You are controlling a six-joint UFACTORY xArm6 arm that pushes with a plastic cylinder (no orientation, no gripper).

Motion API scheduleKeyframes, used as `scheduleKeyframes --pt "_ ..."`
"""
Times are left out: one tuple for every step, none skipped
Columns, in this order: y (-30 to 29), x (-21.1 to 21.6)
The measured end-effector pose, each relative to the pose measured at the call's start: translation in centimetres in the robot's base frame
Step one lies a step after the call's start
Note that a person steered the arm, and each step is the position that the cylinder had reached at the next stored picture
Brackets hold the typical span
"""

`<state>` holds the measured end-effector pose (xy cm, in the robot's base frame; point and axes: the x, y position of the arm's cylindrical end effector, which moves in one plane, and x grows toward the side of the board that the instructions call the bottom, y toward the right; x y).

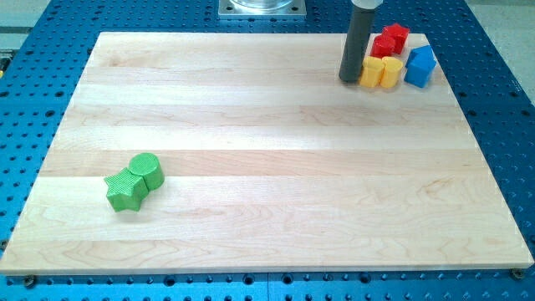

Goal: Move the green star away from the green circle

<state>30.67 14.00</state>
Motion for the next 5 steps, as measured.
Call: scheduleKeyframes --pt "0.0 0.0" --pt "-4.2 0.0" --pt "-13.6 -0.1" --pt "-21.8 -0.1" --pt "-28.8 2.2"
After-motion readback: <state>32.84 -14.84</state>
